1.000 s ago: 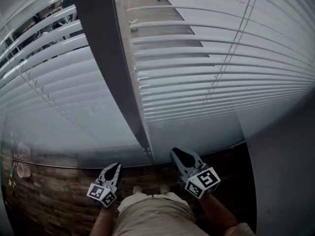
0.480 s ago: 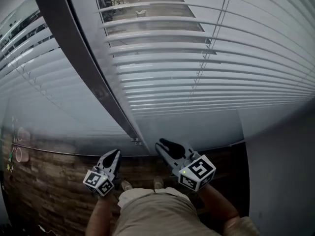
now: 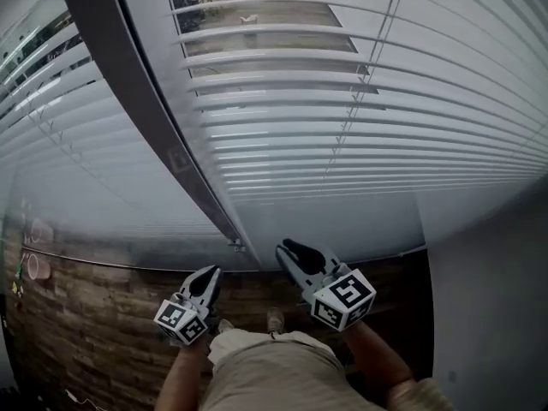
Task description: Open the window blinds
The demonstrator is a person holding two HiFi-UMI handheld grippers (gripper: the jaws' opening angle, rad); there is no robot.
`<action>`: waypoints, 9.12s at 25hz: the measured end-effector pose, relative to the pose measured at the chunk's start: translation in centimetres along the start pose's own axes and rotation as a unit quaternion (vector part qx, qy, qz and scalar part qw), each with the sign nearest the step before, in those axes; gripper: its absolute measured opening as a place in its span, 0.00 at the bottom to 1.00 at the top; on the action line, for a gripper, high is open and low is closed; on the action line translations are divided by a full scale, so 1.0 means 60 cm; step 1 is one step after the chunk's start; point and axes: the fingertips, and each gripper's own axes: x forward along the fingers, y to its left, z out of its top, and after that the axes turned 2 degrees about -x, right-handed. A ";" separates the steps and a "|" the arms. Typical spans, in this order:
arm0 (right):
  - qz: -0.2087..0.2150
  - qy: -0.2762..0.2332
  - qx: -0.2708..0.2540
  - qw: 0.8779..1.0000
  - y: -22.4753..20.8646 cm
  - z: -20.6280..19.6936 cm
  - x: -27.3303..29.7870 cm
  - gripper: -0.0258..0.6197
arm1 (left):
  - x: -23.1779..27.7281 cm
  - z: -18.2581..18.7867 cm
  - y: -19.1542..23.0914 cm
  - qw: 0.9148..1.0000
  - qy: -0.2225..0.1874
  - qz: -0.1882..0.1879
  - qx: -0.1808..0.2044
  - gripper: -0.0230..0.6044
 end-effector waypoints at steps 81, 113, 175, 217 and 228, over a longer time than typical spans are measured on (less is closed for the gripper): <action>0.030 0.127 -0.071 0.989 0.007 -0.361 0.011 0.08 | -0.042 -0.222 0.075 0.994 0.087 0.052 0.040 0.05; -0.009 0.277 -0.157 0.948 0.070 -0.171 0.108 0.08 | -0.027 -0.014 0.025 0.993 0.092 -0.058 0.054 0.05; -0.064 0.016 -0.015 0.998 -0.038 -0.340 -0.013 0.06 | -0.022 -0.264 0.094 0.995 0.096 0.019 0.031 0.05; -0.035 0.074 -0.045 0.996 0.053 -0.417 0.022 0.06 | -0.172 -0.316 0.141 0.988 0.099 0.088 0.079 0.05; -0.060 0.082 -0.012 0.995 0.136 -0.407 0.061 0.06 | -0.240 -0.252 0.182 0.990 0.099 0.060 0.080 0.05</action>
